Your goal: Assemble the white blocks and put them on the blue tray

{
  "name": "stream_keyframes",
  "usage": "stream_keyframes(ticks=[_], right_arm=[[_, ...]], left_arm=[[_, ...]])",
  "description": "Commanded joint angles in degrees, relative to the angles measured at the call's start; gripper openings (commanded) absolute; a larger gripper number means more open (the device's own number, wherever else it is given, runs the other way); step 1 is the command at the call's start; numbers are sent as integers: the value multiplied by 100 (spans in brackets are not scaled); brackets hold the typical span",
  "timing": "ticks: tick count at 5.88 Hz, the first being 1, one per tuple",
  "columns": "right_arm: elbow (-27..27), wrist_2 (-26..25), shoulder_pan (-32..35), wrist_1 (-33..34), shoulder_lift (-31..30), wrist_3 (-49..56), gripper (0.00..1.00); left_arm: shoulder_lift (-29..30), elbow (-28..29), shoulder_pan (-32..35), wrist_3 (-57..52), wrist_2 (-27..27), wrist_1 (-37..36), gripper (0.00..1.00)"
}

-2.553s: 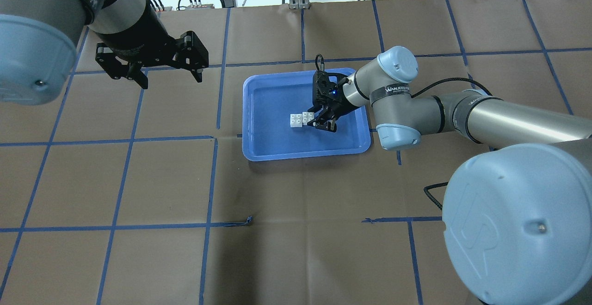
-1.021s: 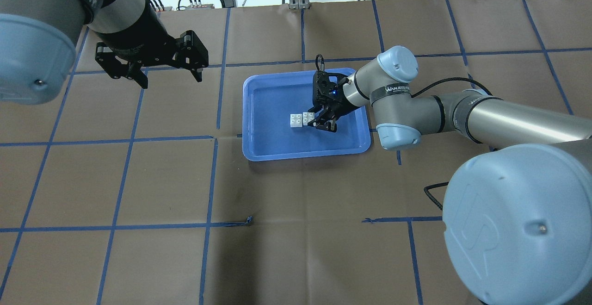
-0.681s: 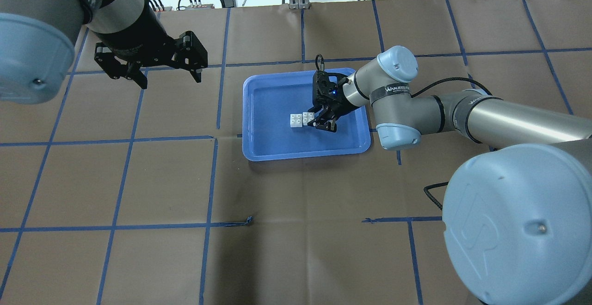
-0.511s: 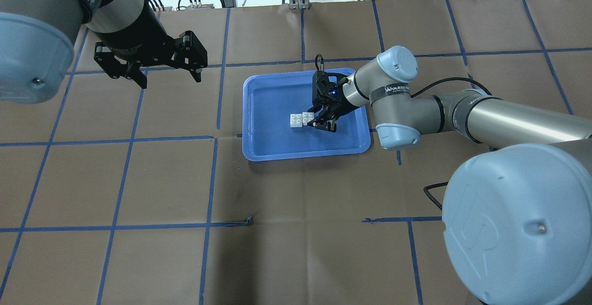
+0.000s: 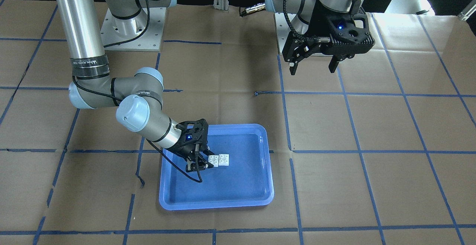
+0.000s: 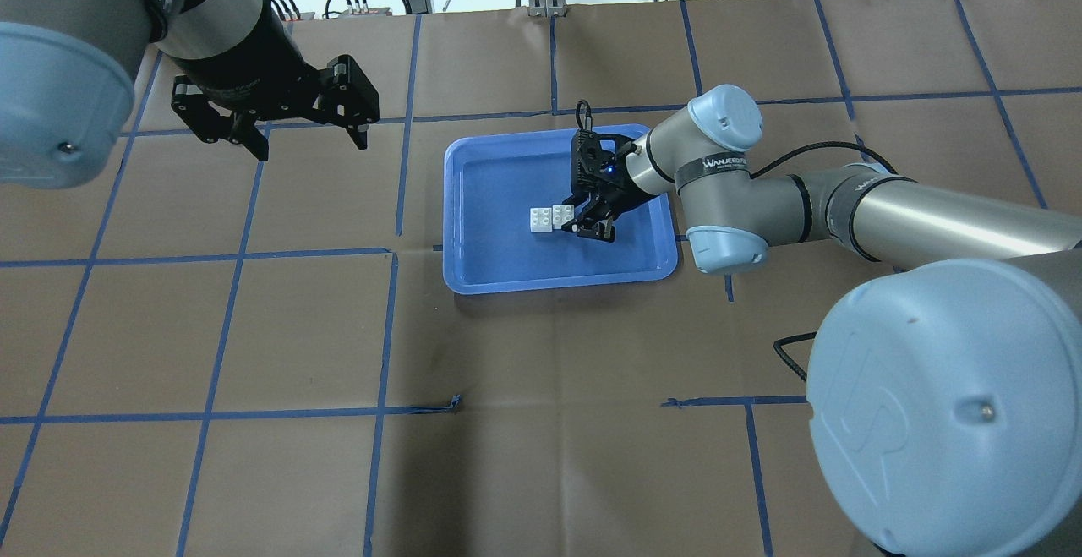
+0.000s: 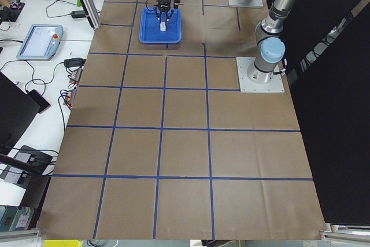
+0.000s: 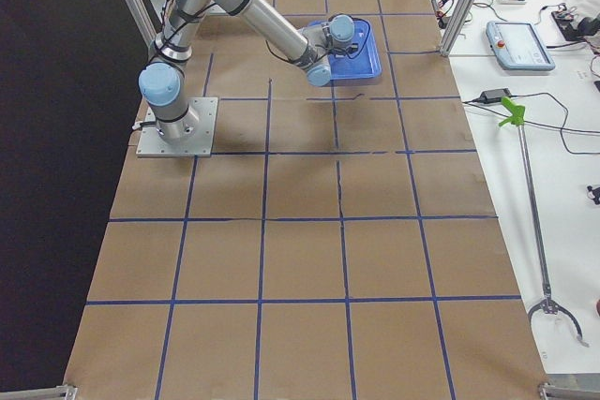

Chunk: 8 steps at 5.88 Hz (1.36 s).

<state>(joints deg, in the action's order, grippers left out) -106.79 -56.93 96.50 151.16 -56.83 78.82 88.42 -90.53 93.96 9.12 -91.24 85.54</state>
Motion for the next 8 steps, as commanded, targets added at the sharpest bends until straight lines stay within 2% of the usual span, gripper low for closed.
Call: stream_keyframes(ticks=[1,3,4,5,6,7,8], right_arm=[[1,6,0,1,5,-7,59],[1,233,0,9,-3,2,60],[1,235,0,-8,-3,2,65],[9,243,0,-25,-3,-24,90],[27,226,0,-52,-73,-181,100],[71,122,-9,-78,-239,-670,100],[80,-306,-9,-539,-693,-1579,100]], left_arm=[[0,0,0,11,0,-2,99],[0,-8,0,11,0,-2,99],[0,0,0,11,0,-2,99],[0,0,0,11,9,-2,99],[0,0,0,11,1,-2,99],[0,0,0,11,0,-11,99],[0,0,0,11,0,-11,99]])
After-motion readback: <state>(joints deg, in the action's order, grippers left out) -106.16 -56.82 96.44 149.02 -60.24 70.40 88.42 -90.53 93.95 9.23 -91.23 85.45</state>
